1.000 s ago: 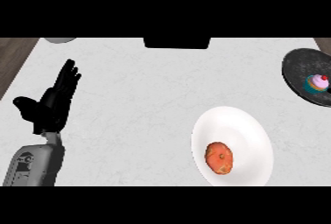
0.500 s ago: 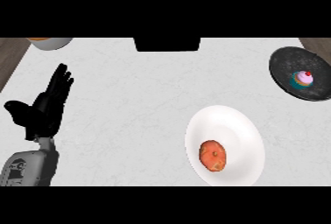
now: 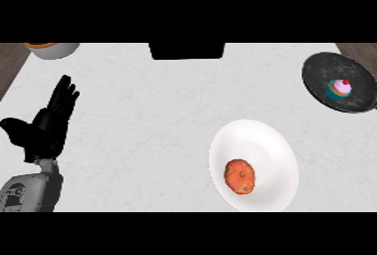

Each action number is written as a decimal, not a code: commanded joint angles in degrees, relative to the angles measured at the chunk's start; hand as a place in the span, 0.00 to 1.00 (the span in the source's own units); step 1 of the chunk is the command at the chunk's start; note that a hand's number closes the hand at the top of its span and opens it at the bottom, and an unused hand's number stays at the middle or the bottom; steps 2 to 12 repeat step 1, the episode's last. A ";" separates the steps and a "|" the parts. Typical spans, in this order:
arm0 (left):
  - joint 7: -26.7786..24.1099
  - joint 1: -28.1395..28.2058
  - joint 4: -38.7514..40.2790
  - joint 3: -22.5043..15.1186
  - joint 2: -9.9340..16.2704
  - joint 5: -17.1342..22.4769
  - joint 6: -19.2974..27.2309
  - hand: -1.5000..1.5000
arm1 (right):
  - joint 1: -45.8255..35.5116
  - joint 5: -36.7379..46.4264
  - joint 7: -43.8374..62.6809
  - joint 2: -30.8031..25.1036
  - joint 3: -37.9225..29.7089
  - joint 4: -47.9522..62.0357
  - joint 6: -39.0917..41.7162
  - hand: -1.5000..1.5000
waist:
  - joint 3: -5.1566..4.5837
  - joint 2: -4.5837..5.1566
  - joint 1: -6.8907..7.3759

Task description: Pick the cupcake from the plate and place it in the pan

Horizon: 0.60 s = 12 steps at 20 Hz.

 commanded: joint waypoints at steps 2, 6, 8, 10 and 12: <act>2.06 -1.52 -0.61 0.20 0.31 0.88 -0.53 0.50 | 6.96 -0.50 8.77 6.38 2.55 -17.51 0.50 0.00 | 0.05 0.18 0.34; 2.06 -1.52 -0.61 0.20 0.31 0.88 -0.53 0.50 | 6.96 -0.50 8.77 6.38 2.55 -17.51 0.50 0.00 | 0.05 0.18 0.34; 2.06 -1.52 -0.61 0.20 0.31 0.88 -0.53 0.50 | 6.96 -0.50 8.77 6.38 2.55 -17.51 0.50 0.00 | 0.05 0.18 0.34; 2.06 -1.52 -0.61 0.20 0.31 0.88 -0.53 0.50 | 6.96 -0.50 8.77 6.38 2.55 -17.51 0.50 0.00 | 0.05 0.18 0.34; 2.06 -1.52 -0.61 0.20 0.31 0.88 -0.53 0.50 | 6.96 -0.50 8.77 6.38 2.55 -17.51 0.50 0.00 | 0.05 0.18 0.34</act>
